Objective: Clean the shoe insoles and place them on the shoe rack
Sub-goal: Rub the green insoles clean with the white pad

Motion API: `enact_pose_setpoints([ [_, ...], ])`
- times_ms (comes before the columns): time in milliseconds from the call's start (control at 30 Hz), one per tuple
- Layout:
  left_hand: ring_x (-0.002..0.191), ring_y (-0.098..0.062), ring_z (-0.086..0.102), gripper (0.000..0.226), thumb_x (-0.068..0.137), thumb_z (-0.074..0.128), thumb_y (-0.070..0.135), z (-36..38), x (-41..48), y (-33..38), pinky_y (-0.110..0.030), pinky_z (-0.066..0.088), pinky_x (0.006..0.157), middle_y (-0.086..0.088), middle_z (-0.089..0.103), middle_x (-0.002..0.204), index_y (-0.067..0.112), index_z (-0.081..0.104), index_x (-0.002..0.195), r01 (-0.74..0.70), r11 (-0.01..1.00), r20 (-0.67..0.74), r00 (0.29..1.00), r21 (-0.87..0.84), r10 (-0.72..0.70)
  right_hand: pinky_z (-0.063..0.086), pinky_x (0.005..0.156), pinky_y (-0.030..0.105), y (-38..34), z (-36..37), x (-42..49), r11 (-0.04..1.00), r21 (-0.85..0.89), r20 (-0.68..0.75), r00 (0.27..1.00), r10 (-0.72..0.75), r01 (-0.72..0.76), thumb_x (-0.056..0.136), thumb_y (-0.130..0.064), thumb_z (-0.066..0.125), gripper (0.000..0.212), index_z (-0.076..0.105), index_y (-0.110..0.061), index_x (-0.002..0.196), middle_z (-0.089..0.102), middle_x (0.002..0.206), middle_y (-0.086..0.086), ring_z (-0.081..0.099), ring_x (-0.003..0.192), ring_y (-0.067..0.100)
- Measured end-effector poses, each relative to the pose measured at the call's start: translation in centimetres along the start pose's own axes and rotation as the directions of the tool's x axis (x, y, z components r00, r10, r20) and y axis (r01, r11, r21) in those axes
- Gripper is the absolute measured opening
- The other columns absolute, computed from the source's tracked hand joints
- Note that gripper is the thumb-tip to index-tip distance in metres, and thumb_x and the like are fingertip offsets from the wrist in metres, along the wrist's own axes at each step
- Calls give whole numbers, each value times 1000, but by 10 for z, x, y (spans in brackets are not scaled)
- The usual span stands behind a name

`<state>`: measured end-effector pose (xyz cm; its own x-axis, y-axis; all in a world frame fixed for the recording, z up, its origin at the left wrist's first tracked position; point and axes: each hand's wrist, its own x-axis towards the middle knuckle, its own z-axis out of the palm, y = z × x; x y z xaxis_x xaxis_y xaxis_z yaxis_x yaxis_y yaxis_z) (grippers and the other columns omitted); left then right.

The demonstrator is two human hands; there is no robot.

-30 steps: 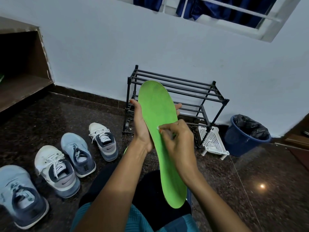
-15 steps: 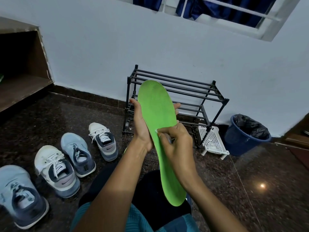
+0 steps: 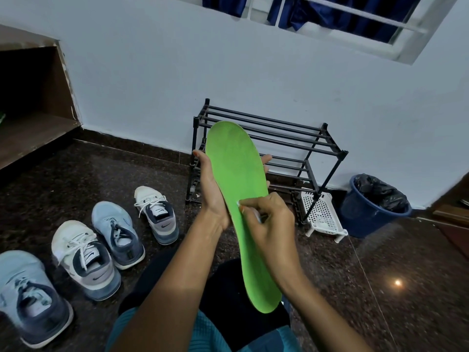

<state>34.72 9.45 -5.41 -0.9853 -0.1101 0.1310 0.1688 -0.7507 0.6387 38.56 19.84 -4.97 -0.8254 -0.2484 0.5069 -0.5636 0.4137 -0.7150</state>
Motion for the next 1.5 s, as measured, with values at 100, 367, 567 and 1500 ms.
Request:
enact_pose_setpoints([
  [100, 103, -36, 61, 103, 79, 5, 81, 0, -1, -1, -43, 50, 84, -28, 62, 118, 4, 56, 123, 6, 1000, 2, 1000, 10, -6, 34, 65, 3, 4, -2, 7, 996, -85, -42, 999, -31, 27, 81, 3, 63, 12, 71, -5, 86, 43, 74, -10, 47, 70, -3],
  [367, 116, -39, 57, 107, 78, 6, 83, -1, -1, -3, -44, 49, 96, -31, 57, 125, 2, 47, 135, 22, 999, 15, 1000, 36, -23, 34, 67, 5, 9, -1, 20, 985, -170, -123, 991, -56, 34, 84, 3, 60, 12, 69, -1, 90, 38, 75, -13, 44, 72, 1],
  [567, 105, -36, 61, 102, 80, 3, 80, 1, -1, 0, -44, 47, 90, -29, 62, 118, 6, 59, 120, -5, 1000, -20, 1000, 25, 6, 33, 66, 0, 0, 4, 1, 1000, -5, -16, 1000, -20, 20, 80, 5, 62, 13, 72, -3, 83, 45, 76, -12, 47, 77, -15],
  [1500, 112, -40, 60, 104, 80, 2, 80, 1, -3, -3, -45, 52, 91, -29, 61, 119, 3, 50, 132, 34, 994, -34, 999, 100, -30, 36, 68, 10, 18, -2, 19, 982, -185, -126, 991, -54, 30, 84, 2, 60, 10, 68, -2, 88, 46, 80, -4, 49, 79, 7],
])
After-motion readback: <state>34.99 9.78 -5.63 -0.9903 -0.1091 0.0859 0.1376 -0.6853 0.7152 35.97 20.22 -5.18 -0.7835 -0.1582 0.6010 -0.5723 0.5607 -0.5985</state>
